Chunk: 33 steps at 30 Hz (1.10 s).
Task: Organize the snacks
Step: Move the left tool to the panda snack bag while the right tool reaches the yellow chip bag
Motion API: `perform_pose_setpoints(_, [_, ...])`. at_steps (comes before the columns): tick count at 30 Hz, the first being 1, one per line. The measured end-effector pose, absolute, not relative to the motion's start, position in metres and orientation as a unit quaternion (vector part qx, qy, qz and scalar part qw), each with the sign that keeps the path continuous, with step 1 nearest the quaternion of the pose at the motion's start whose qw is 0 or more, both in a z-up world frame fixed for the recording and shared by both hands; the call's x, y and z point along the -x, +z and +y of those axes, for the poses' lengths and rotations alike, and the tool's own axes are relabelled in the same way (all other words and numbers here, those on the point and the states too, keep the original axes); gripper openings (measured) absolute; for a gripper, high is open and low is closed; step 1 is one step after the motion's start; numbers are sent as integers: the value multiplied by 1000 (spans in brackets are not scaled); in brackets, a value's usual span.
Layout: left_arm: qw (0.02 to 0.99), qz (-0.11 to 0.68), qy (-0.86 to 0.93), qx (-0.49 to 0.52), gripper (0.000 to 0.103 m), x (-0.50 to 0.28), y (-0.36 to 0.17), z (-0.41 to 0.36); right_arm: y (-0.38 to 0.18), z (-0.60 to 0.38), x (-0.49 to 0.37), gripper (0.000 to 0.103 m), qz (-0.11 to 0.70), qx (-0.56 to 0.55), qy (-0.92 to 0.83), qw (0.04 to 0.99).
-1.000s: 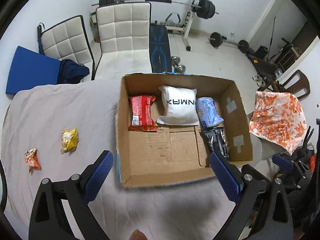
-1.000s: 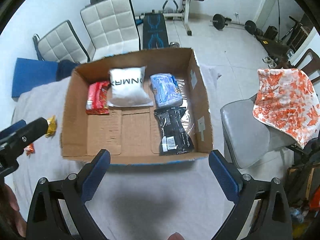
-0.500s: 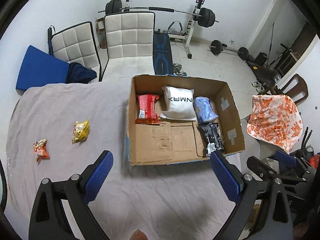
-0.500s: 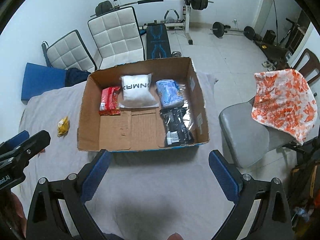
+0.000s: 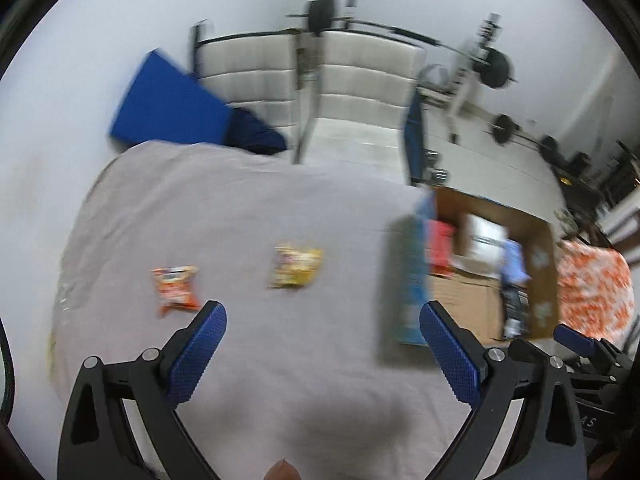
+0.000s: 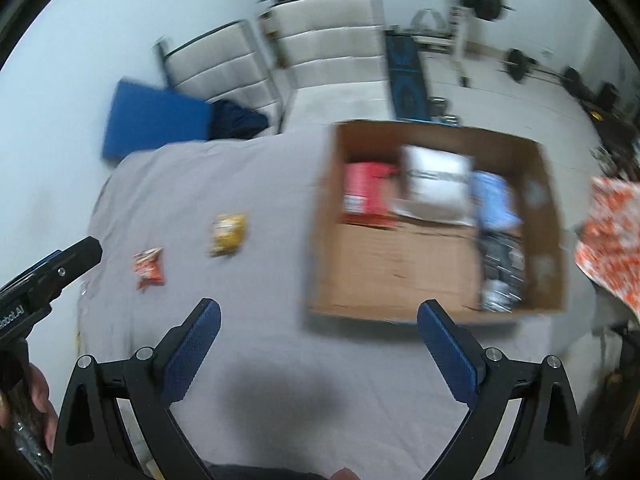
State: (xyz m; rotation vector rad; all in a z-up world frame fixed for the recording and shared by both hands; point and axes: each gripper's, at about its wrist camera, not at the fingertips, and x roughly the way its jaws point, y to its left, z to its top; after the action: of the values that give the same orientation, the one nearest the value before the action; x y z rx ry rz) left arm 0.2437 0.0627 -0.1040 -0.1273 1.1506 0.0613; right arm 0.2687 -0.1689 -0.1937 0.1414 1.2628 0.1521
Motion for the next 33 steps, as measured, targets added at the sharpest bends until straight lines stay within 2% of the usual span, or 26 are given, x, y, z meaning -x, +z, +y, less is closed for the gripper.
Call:
perform_pose_setpoints(7, [803,582,107,75,99,-273,-151,177,-249,-27,-335,101,639,-24,128,758])
perform_pose_setpoints(15, [736,653,116,136,99,-301,-249,255,-336,48,-396,101,702,-3,113,703])
perform_pose_setpoints(25, [672,723,85,139,99,-333,-349,271,-427,70,-439,100,756,-13,68,650])
perform_pose_setpoints(33, [659,736,78,134,95,-339,-376,263,-464,79,-451,100,779,-14,58,624])
